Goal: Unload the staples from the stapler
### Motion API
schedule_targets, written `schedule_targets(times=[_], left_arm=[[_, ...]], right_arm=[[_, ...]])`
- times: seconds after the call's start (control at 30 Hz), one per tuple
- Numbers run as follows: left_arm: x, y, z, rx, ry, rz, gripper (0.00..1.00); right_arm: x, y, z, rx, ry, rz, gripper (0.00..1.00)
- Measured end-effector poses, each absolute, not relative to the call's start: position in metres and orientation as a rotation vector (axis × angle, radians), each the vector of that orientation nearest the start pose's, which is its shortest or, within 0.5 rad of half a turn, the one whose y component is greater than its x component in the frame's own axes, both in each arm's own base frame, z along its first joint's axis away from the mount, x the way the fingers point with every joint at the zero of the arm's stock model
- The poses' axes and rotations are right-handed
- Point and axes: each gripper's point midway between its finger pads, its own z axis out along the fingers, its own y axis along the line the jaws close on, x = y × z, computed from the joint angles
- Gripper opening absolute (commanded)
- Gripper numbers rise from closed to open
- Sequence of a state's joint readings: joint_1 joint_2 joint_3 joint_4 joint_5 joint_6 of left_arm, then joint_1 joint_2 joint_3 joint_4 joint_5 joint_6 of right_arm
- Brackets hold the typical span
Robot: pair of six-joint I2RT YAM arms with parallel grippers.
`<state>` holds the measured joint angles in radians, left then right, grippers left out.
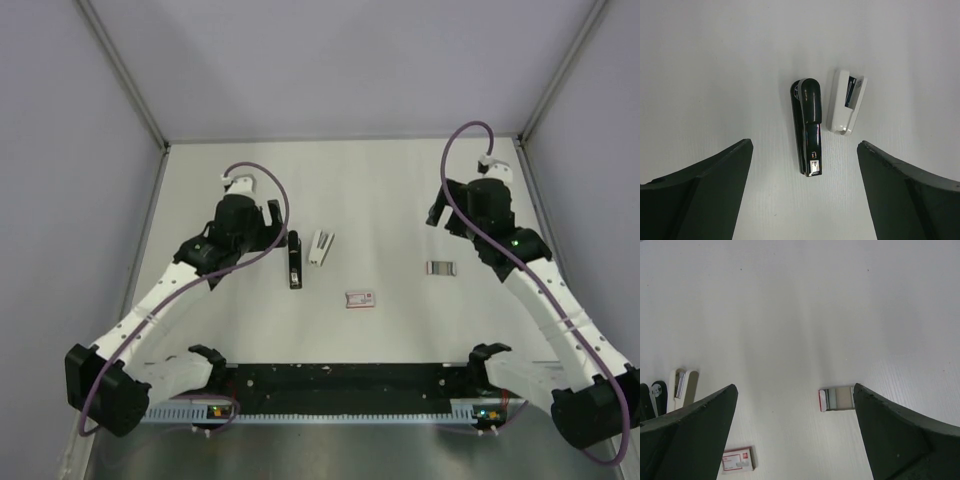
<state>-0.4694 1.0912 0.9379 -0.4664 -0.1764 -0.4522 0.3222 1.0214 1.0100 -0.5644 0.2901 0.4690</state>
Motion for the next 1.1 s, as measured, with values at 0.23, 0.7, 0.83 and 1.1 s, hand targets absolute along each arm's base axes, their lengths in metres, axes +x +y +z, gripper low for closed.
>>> schedule_targets(times=[0.23, 0.7, 0.83, 1.1], left_arm=[[0.301, -0.137, 0.176, -0.143, 2.246, -0.309, 0.89], [0.305, -0.16, 0.08, -0.087, 2.47, -0.105, 0.84], [0.312, -0.164, 0.074, -0.065, 2.473, -0.049, 0.82], [0.336, -0.169, 0.086, -0.042, 2.415, -0.007, 0.66]], right_arm=[[0.31, 0.082, 0.217, 0.283, 2.159, 0.205, 0.99], [0.294, 0.101, 0.192, 0.197, 2.241, 0.312, 0.99], [0.287, 0.108, 0.183, 0.167, 2.272, 0.332, 0.99], [0.283, 0.114, 0.177, 0.143, 2.292, 0.37, 0.99]])
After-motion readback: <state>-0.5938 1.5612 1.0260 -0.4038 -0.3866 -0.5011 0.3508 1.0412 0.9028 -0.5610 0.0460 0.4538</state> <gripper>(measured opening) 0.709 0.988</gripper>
